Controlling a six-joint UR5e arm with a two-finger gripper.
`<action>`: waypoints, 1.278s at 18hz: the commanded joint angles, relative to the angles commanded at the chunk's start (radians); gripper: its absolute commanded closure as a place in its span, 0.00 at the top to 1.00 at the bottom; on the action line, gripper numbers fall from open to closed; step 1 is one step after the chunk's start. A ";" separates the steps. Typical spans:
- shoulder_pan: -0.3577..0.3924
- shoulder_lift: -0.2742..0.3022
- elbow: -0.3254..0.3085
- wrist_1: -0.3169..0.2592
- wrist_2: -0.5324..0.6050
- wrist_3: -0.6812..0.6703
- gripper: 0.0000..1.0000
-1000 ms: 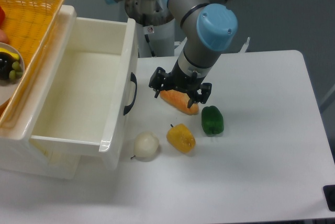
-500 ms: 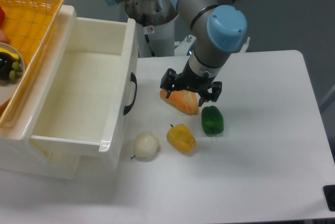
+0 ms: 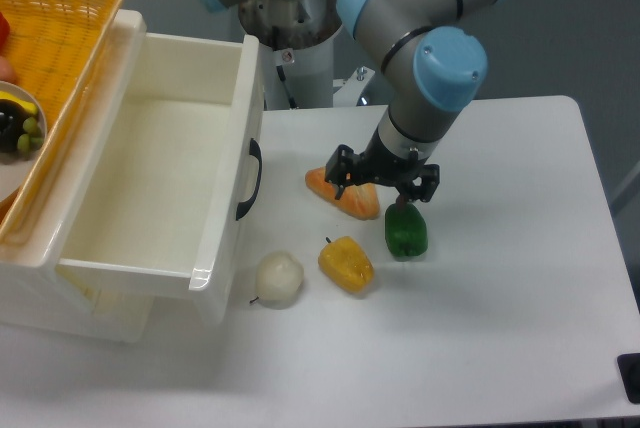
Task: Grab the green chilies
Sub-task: 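Move the open gripper over the green bell pepper and lower it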
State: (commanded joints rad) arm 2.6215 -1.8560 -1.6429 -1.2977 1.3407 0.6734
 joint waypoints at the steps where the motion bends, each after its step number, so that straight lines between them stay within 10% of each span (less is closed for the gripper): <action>1: 0.005 -0.011 0.000 0.002 0.002 0.000 1.00; 23: 0.048 -0.173 -0.012 0.109 0.130 -0.002 1.00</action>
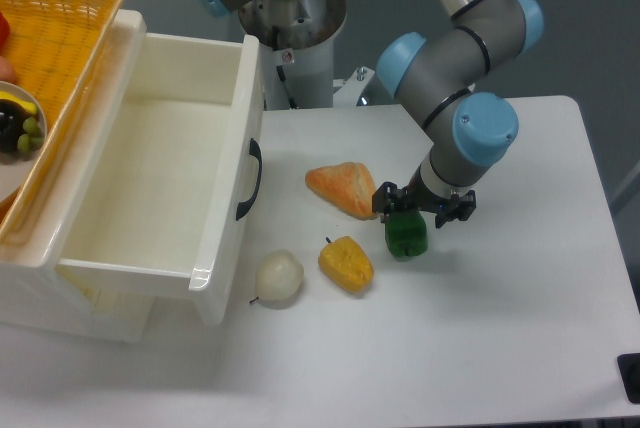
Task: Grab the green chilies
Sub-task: 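Move the open gripper over the green bell pepper and lower it, then close the gripper around the green bell pepper's top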
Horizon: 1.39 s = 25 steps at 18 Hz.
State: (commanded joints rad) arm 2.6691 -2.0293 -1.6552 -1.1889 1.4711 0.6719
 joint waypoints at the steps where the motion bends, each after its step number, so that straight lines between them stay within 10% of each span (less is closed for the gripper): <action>1: 0.000 -0.003 0.000 0.000 0.002 0.002 1.00; 15: -0.003 -0.031 0.002 0.017 0.025 -0.011 0.99; 25: -0.003 -0.029 0.012 0.012 0.021 -0.011 0.58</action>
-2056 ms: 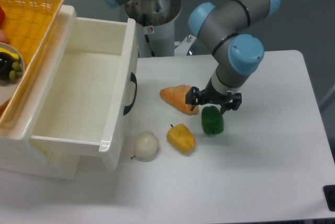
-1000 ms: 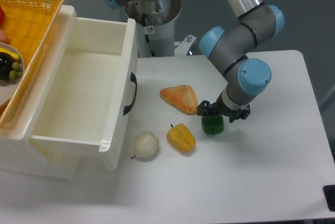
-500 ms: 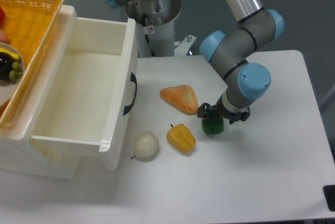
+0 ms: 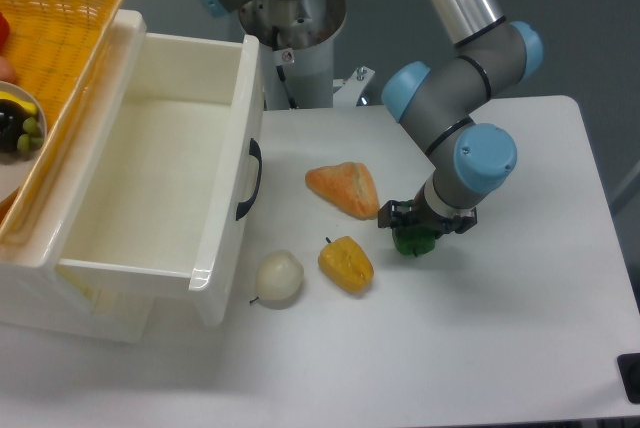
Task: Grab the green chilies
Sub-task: 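Close the gripper around the green bell pepper's top, then lift the green bell pepper up off the table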
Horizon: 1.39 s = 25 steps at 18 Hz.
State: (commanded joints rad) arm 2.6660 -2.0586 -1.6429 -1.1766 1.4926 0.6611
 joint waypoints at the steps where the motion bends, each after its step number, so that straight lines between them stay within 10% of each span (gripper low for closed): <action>1: -0.002 0.000 0.000 0.000 0.000 0.000 0.55; 15: -0.002 0.069 0.054 -0.024 0.006 0.021 0.55; 25: -0.035 0.210 0.067 -0.170 0.005 0.216 0.55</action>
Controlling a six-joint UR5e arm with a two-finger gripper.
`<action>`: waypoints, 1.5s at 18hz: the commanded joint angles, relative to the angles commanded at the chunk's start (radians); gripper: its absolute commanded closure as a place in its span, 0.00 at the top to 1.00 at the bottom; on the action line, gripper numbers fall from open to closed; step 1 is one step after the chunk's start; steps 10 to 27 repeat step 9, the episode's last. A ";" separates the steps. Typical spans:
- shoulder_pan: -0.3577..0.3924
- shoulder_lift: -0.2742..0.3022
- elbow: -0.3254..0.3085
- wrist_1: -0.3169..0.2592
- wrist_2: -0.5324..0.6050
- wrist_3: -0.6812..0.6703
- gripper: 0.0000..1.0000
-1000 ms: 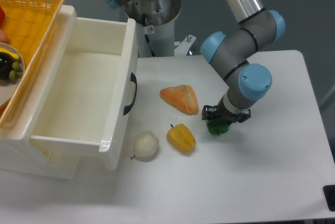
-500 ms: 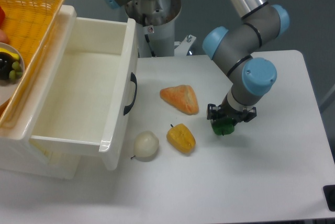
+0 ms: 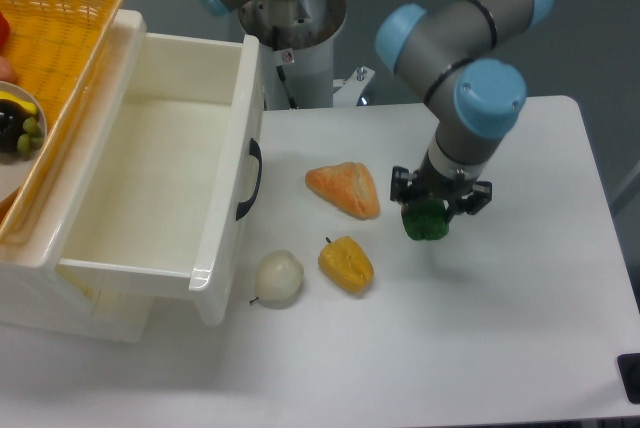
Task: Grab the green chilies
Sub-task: 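Lift the green bell pepper up off the table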
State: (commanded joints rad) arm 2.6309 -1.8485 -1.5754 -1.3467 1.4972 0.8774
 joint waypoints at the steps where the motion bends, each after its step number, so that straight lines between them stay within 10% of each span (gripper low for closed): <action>1: -0.011 0.002 0.000 -0.005 0.000 0.000 0.55; 27: -0.034 0.003 -0.002 -0.006 0.002 -0.001 0.55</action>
